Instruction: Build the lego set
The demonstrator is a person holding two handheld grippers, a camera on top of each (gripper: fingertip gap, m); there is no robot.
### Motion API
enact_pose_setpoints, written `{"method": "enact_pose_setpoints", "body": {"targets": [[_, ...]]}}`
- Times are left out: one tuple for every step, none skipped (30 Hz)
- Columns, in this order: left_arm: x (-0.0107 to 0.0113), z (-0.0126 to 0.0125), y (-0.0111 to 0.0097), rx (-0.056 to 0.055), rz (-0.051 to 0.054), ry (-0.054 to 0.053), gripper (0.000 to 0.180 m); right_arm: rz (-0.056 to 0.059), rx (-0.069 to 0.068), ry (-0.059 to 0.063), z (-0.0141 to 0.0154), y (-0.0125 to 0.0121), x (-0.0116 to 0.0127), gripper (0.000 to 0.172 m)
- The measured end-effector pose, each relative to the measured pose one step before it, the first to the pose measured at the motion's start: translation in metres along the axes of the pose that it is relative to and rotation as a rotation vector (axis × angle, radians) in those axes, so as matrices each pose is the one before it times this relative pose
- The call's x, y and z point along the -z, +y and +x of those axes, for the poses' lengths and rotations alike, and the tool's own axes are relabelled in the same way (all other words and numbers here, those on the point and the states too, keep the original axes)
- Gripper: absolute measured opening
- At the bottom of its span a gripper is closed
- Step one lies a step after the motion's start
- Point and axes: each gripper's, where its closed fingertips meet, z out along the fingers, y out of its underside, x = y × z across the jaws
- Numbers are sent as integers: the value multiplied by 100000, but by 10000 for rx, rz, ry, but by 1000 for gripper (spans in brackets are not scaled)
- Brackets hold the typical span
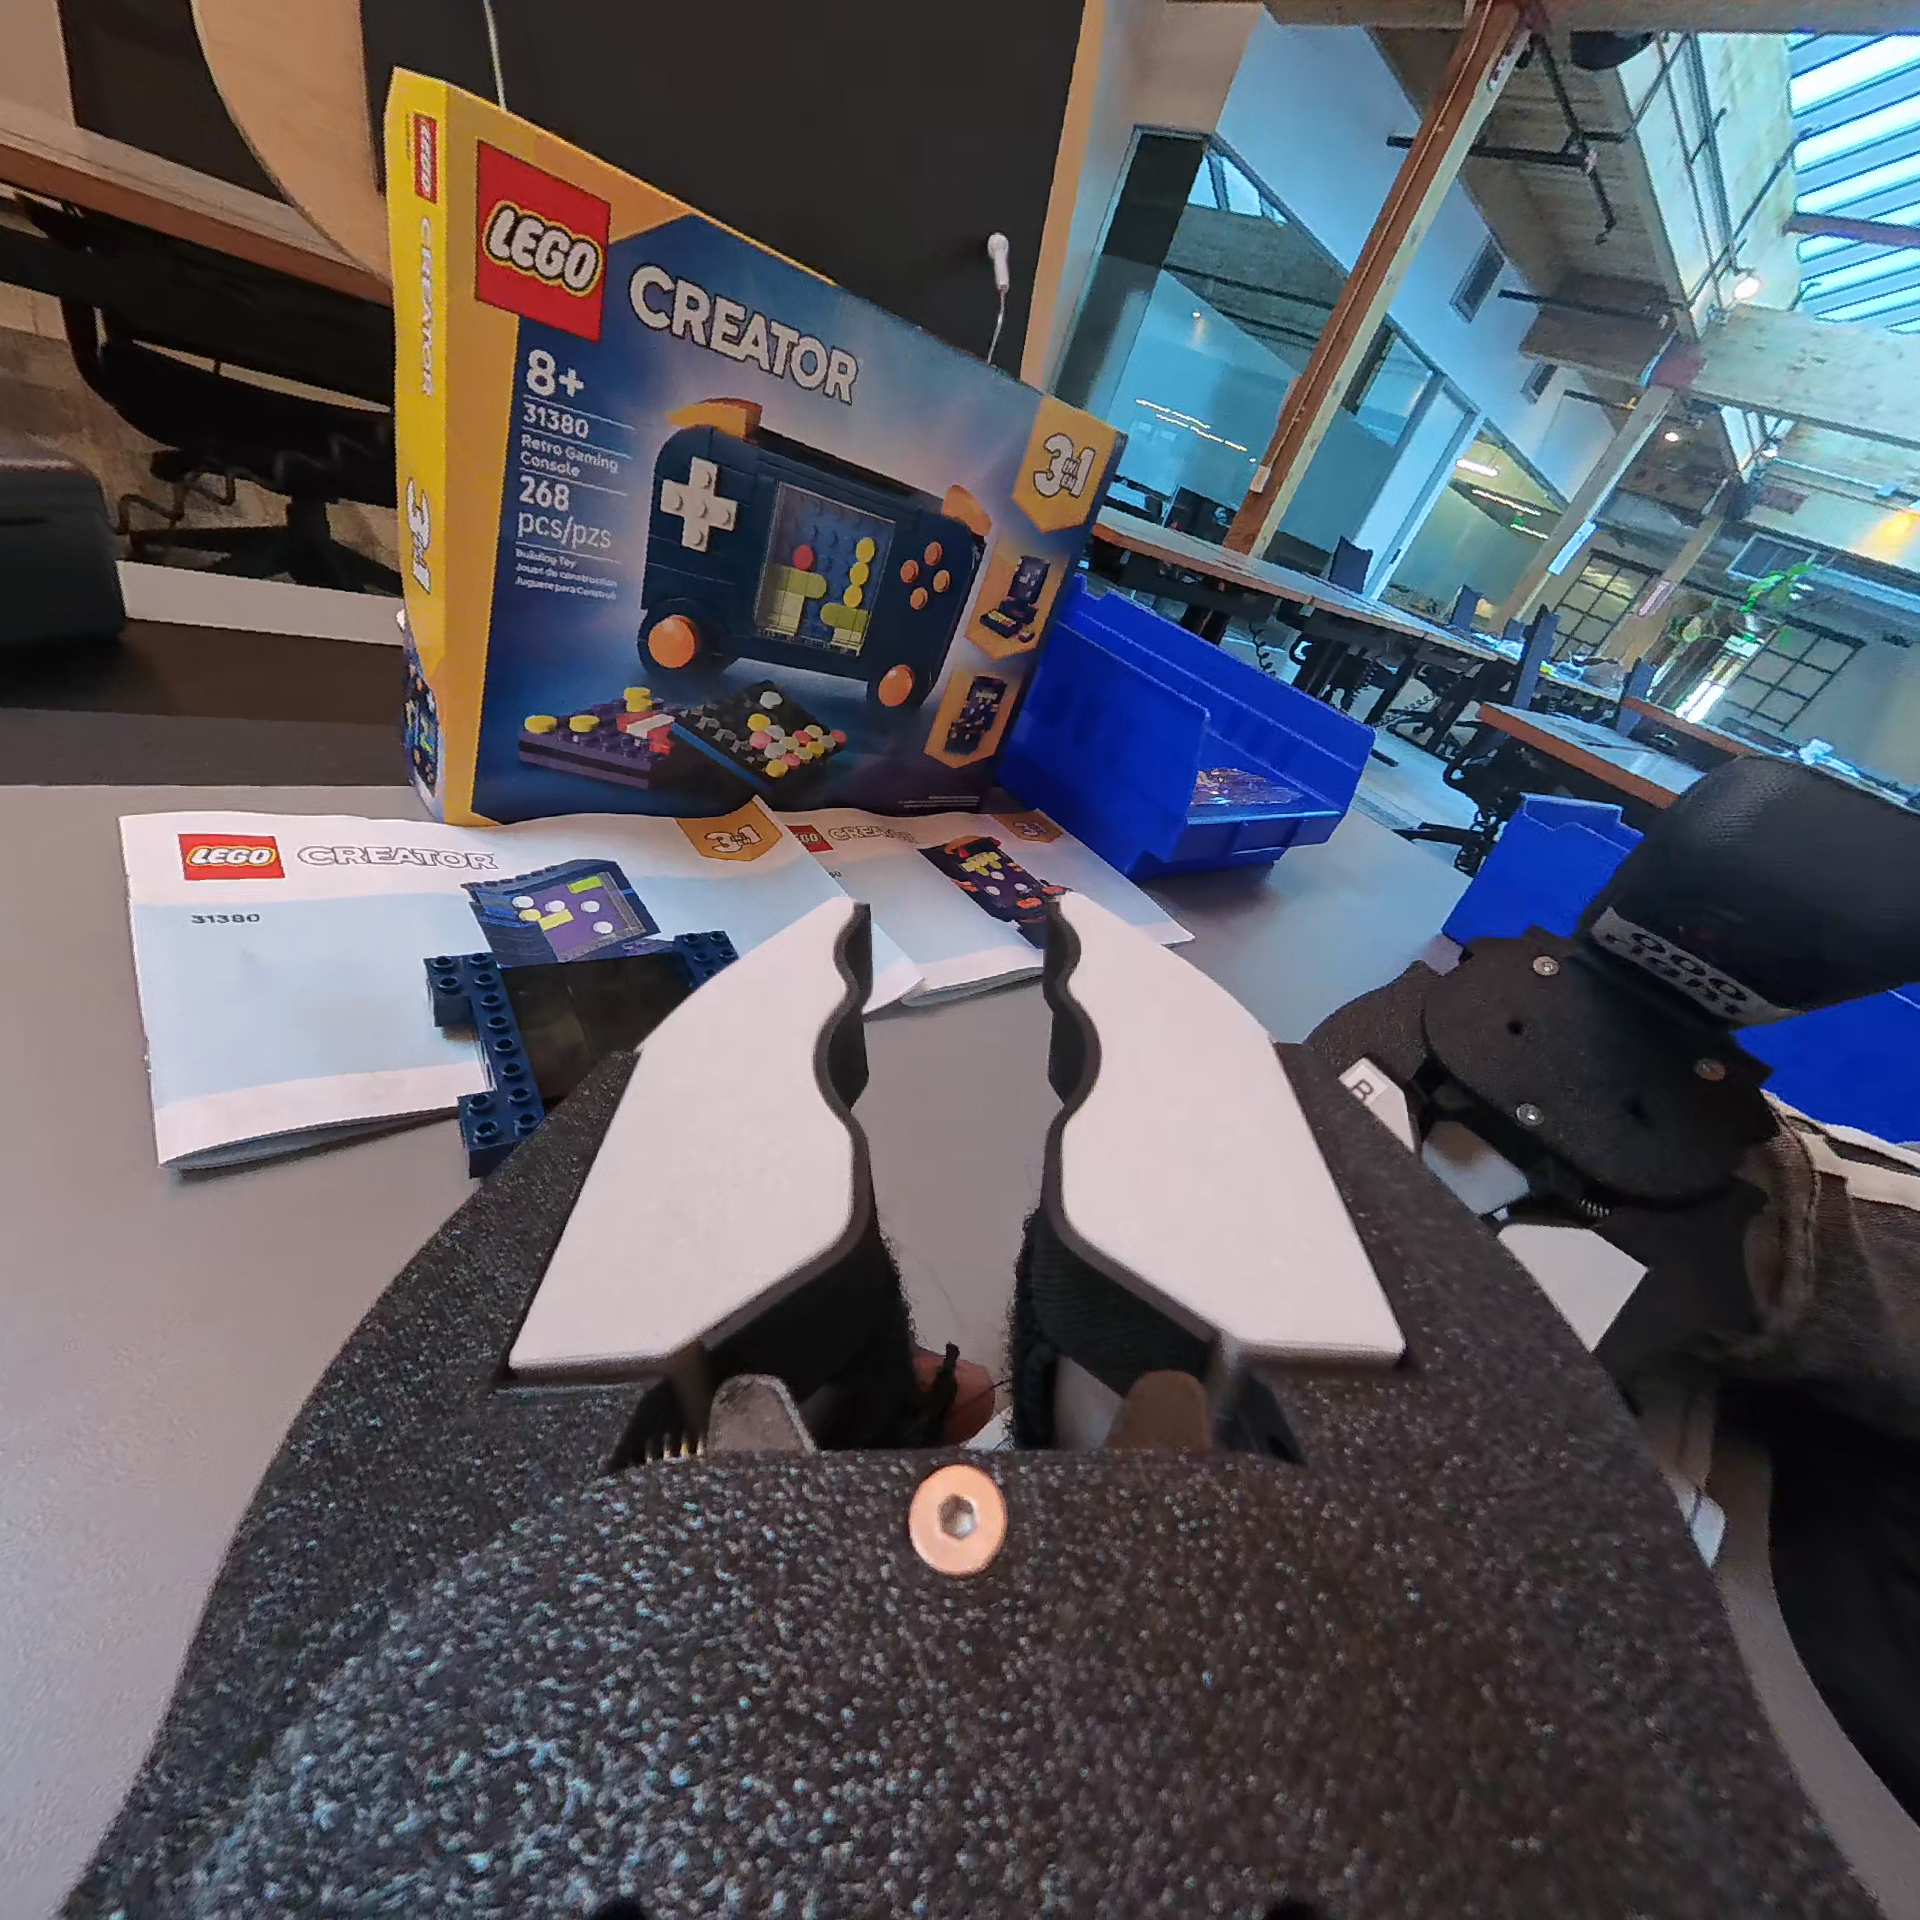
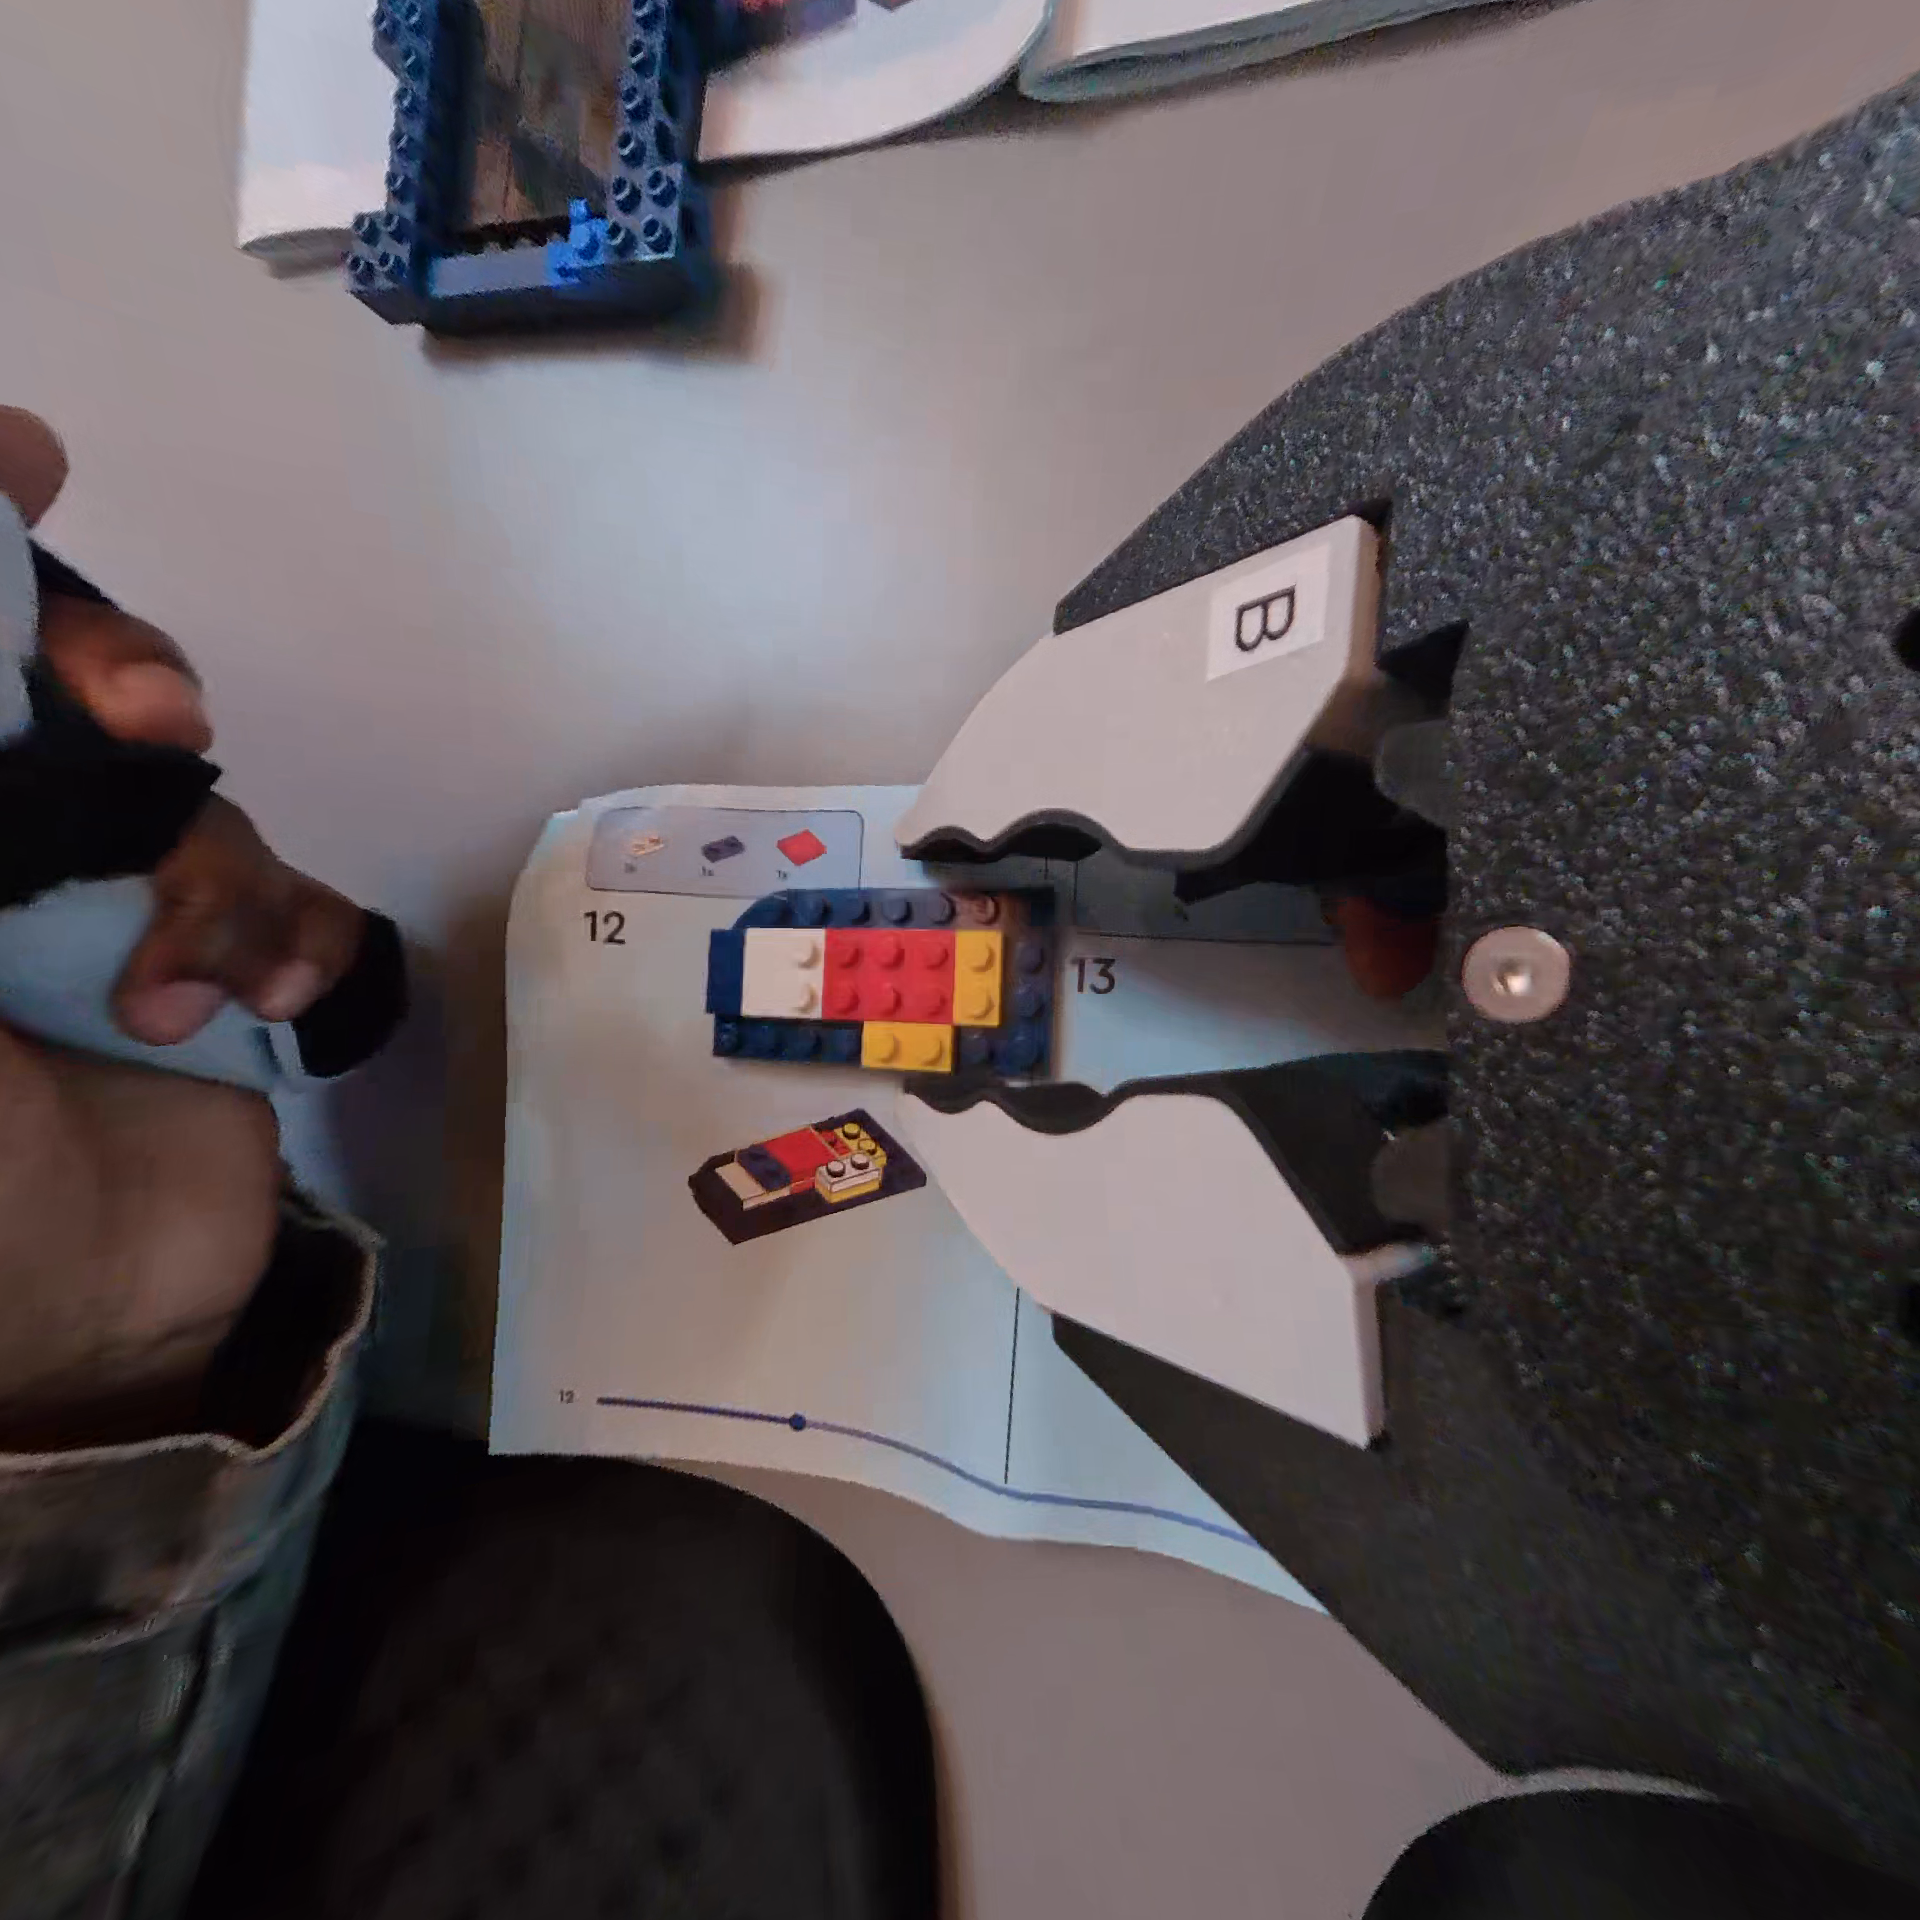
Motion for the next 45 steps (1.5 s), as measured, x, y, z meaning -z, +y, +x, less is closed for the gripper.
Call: {"method": "enact_pose_setpoints", "body": {"targets": [[21,-91,-27,-53,25,-28,30,26,-145,23,126,6,52,43],[14,-73,5,-137,10,-48,29,47,-141,-28,68,-16,76,50],[-19,-34,52,-136,-35,-45,29,80,-62,-64,-15,-66,80,52],[-53,58,90,-89,-57,-2,29,88,29,-47,-84,-99,79,51],[-59,97,96,-55,-55,35,29,53,84,-35,-119,-57,52,47],[-46,40,110,-20,-56,17,29,-14,97,-16,-114,31,-7,44],[-31,-24,99,34,-48,-3,29,-82,98,-13,-102,101,-56,42],[1,12,38,67,-13,26,29,-98,112,-34,-130,116,-80,40],[1,34,-18,51,17,41,29,-49,114,-32,-124,52,-52,37],[2,-8,-6,14,7,4,29,1,80,-23,-85,-11,-9,36],[-1,-8,17,-10,-11,-9,29,9,22,-27,-48,-5,3,34],[-22,16,43,-14,-21,4,29,-3,-21,-20,-5,3,0,34],[-21,28,46,-11,-23,12,29,-6,-22,-19,-3,5,-15,34],[-25,29,36,9,-21,16,29,-1,-10,-8,-4,3,2,34],[-17,51,25,27,-7,34,29,0,-2,-1,-2,0,0,34],[-8,49,22,39,-7,35,29,-1,2,2,-3,-4,-5,34],[-26,48,23,37,-10,41,29,0,2,1,3,1,0,34],[-25,36,52,37,-26,33,30,0,-1,-1,-3,0,0,34],[-45,36,60,23,-40,36,30,1,-7,-5,2,0,0,34],[-42,39,104,27,-59,41,30,2,-11,-9,-5,-1,0,34],[-40,54,96,34,-61,46,30,2,-13,-10,6,-1,1,34],[-50,33,89,26,-46,30,30,3,-13,-11,-1,-14,1,34],[-26,12,64,4,-33,1,30,3,-13,-11,-4,3,5,34],[-7,-1,25,-10,-17,-4,30,2,-13,-11,4,-1,1,34],[-7,10,-2,-22,-1,2,30,2,-11,-9,-5,-1,0,34],[-14,15,5,-23,-4,-1,30,1,-6,-5,4,0,1,34],[-13,11,33,-14,-21,0,30,1,-2,-2,2,4,6,34],[-20,12,45,5,-28,6,31,0,-1,-1,-2,0,0,34],[-23,18,48,17,-26,14,32,0,-2,-2,5,-5,-5,34],[-25,14,45,13,-24,13,32,1,-3,-2,-5,-1,-1,34],[-24,-7,47,3,-26,2,33,0,-2,-1,4,5,6,34],[-25,11,55,13,-24,14,33,0,0,0,0,0,0,34],[-12,66,26,20,-11,34,33,0,-1,-1,-2,0,0,34],[-9,69,-15,-4,4,28,33,1,-3,-3,8,-7,7,34],[4,60,-21,-39,5,7,33,1,-3,-3,-6,-1,0,34],[-4,37,-6,-51,0,-3,33,0,1,0,7,5,6,34],[-4,26,-12,-40,-1,-2,33,-1,7,6,-2,1,0,34],[11,-15,-7,-13,1,-14,33,-2,11,8,5,2,1,34],[19,-34,-25,13,13,-9,33,-2,10,8,-3,4,-12,34],[13,-12,-38,31,20,5,33,-1,6,4,2,6,6,34],[10,-1,-12,24,10,11,33,0,-2,-2,-3,0,0,34],[-7,8,24,13,-7,10,33,1,-5,-4,5,0,1,34],[-19,34,20,0,-14,17,33,1,-3,-3,0,-3,12,34],[-12,22,46,-9,-24,8,33,0,0,0,0,0,0,34],[-18,13,40,-9,-30,5,33,-1,3,2,5,8,-6,34]]}}
